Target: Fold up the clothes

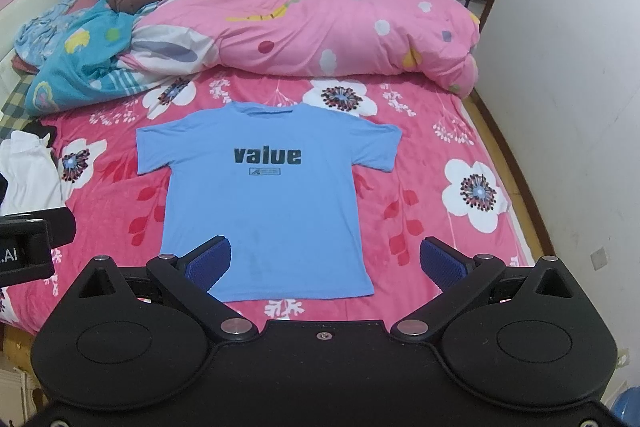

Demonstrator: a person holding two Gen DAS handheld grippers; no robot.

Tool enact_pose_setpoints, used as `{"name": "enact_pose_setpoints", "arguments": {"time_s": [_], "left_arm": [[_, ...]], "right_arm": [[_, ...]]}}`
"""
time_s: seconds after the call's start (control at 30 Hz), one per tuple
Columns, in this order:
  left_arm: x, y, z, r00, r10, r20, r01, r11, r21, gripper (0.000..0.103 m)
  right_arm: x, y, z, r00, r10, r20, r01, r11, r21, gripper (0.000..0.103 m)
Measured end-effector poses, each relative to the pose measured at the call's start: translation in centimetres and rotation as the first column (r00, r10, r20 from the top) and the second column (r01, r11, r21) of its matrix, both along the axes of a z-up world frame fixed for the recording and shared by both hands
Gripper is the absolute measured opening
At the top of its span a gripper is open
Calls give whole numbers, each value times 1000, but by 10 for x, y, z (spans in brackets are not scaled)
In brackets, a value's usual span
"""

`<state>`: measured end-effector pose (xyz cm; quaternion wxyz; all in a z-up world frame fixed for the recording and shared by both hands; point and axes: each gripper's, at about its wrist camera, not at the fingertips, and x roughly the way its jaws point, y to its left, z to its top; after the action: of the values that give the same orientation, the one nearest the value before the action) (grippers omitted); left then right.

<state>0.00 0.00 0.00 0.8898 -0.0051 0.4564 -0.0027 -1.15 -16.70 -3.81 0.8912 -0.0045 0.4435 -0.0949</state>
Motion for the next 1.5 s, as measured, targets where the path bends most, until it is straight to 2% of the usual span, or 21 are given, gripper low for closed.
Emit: {"name": "enact_pose_setpoints", "arguments": {"time_s": [1.5], "left_arm": [[1, -1, -6, 1000, 0, -8, 0, 1000, 8, 101]], "right_arm": [[-1, 0, -4, 1000, -10, -5, 10, 1000, 2, 103]]}}
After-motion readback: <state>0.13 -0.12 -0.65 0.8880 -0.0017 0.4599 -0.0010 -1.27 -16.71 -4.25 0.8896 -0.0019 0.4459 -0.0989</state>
